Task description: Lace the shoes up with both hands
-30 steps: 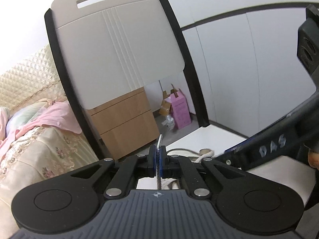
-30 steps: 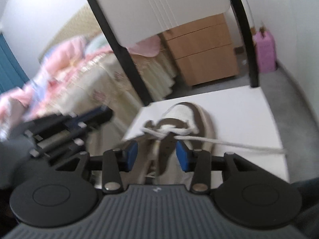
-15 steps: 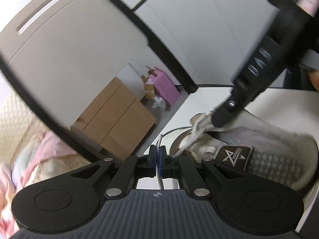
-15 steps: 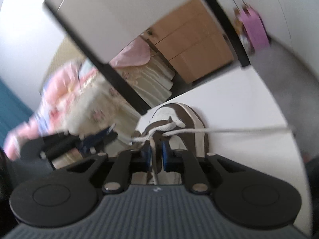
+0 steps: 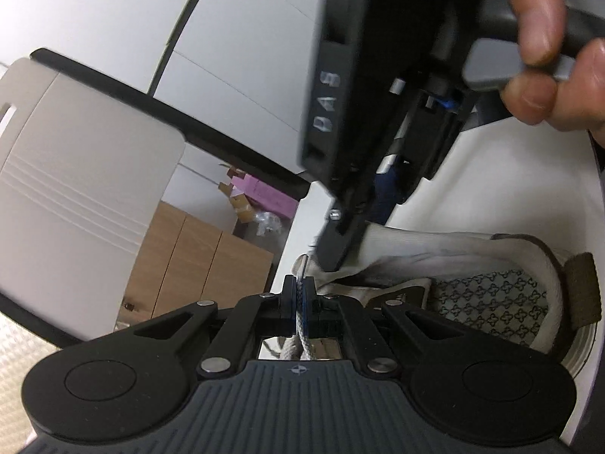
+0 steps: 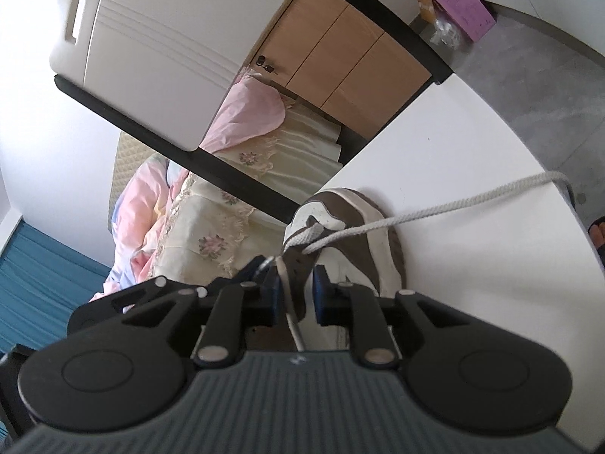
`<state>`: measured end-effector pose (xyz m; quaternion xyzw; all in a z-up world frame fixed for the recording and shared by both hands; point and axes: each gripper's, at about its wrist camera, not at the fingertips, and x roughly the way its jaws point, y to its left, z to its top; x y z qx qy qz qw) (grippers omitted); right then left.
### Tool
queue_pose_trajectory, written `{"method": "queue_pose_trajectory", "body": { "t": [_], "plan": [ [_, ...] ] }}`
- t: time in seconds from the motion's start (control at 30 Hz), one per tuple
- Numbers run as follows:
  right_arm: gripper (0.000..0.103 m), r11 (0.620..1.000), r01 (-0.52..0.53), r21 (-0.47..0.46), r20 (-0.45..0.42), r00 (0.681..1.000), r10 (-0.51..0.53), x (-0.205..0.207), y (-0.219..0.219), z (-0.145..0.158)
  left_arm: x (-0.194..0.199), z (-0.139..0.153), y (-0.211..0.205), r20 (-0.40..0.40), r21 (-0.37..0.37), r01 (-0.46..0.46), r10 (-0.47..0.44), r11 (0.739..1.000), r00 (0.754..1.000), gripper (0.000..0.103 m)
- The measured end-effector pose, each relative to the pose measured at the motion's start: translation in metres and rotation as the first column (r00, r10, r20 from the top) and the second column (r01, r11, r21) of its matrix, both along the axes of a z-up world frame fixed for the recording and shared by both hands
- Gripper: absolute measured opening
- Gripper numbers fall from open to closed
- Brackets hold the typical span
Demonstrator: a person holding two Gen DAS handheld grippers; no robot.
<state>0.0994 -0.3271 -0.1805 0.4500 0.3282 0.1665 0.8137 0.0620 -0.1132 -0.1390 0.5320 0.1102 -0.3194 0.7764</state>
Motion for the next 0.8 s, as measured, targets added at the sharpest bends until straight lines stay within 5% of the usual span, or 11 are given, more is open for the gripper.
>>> {"method": "queue_pose_trajectory", "body": {
  "t": [0.13,0.37,0.8],
  "plan": [
    [0.02,0.998,0.019,0.063,-0.03,0.999,-0.017,0.001,-0.005,-0.006,0.007,0.023,0.011,0.013,-0.043,-0.041,0.042,0.998,0.999,0.003],
    [0.021,0.994,0.017,0.11,-0.042,0.999,-0.013,0.003,-0.005,-0.011,0.007,0.002,0.007,-0.039,0.122,0.002,0.003,0.992,0.999,0.003],
    [0.024,0.991,0.019,0.132,-0.046,0.999,-0.013,0.005,-0.006,-0.017,0.005,-0.002,-0.001,-0.055,0.11,0.026,-0.019,0.994,0.998,0.003]
  ]
}}
